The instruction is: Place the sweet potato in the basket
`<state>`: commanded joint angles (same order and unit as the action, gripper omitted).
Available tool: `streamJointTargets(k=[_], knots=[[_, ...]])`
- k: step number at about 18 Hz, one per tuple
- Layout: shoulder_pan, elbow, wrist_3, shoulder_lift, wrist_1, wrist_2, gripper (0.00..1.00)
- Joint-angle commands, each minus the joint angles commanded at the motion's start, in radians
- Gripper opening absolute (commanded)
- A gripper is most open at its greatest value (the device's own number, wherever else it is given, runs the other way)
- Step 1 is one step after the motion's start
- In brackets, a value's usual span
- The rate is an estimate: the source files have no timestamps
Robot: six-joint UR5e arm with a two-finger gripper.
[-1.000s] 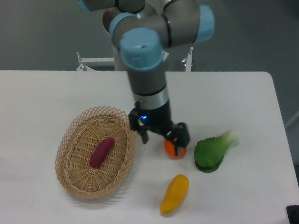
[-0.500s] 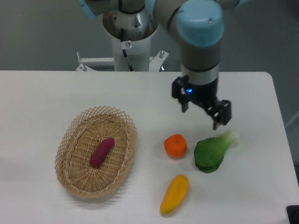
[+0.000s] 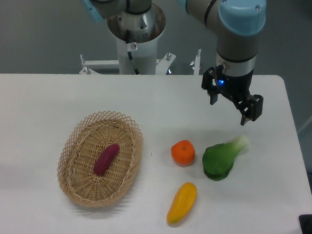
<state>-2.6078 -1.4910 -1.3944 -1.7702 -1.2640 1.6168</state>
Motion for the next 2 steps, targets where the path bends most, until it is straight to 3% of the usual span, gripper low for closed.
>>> streamJointTargets(k=[2], knots=[[0.000, 0.000, 0.000, 0.000, 0.000, -0.006, 1.00]])
